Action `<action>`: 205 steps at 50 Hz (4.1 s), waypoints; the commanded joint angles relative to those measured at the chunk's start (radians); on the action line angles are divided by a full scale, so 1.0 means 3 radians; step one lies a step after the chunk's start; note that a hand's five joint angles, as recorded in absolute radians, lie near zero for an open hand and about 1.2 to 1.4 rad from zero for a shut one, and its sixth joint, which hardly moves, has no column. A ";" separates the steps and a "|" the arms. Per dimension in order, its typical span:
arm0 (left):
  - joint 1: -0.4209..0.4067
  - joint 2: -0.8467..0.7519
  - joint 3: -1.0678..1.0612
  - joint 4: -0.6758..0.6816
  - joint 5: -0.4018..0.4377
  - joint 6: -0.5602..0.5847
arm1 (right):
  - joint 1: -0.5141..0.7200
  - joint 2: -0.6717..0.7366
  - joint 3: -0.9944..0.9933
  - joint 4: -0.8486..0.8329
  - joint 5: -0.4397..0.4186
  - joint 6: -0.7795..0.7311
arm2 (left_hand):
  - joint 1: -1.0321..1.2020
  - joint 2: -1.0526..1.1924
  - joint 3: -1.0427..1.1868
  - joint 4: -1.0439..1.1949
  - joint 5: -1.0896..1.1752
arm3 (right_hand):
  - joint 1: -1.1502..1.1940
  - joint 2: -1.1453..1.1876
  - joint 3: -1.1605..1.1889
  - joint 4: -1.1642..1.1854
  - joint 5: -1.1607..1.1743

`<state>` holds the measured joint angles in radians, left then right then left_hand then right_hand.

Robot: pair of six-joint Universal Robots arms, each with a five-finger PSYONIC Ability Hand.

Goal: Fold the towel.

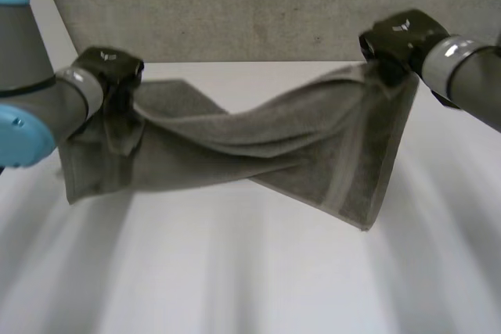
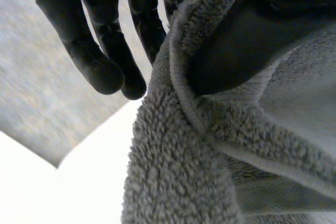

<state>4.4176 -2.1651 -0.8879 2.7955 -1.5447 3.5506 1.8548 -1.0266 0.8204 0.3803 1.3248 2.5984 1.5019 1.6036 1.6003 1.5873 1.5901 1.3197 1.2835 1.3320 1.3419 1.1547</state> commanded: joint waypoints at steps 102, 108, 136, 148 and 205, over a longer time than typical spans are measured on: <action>-0.0112 0.0662 -0.3028 0.1916 0.0230 0.0616 | -0.0415 -0.0863 0.3012 -0.1355 -0.0157 -0.0071 | -0.3296 -0.3636 -0.3625 -0.3581 -0.4172 | 0.0255 0.0376 0.0214 0.0181 0.0224; -0.0112 0.0391 -0.2854 0.2104 0.0200 0.0641 | -0.0415 -0.0863 0.3018 -0.1380 -0.0157 -0.0071 | -0.1619 -0.1958 -0.1947 -0.1904 -0.2495 | 0.0255 0.0376 0.0214 0.0181 0.0224; 0.0031 0.2160 -0.2558 0.1574 0.0148 0.0651 | -0.0951 -0.2197 0.1945 -0.0241 -0.0606 0.0481 | -0.0352 -0.0691 -0.0680 -0.0637 -0.1228 | 0.0255 0.0376 0.0214 0.0181 0.0224; 0.0062 0.1188 -0.1780 0.1016 0.0199 0.0672 | -0.0783 -0.1210 0.1197 0.0307 -0.0540 -0.0005 | -0.0352 -0.0691 -0.0680 -0.0637 -0.1228 | 0.0255 0.0376 0.0214 0.0181 0.0224; 0.0047 0.0380 -0.1681 0.1837 0.0332 0.0022 | -0.0144 -0.0315 0.2132 -0.1472 0.0191 -0.0777 | -0.0352 -0.0691 -0.0680 -0.0637 -0.1228 | 0.0255 0.0376 0.0214 0.0181 0.0224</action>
<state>4.4300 -2.1721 -1.1031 3.1304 -1.4477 3.5043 1.8127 -1.1036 1.3717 -0.0503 1.3810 2.3649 1.4508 1.5259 1.5508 1.5280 1.4892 1.3232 1.2834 1.3413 1.3420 1.1637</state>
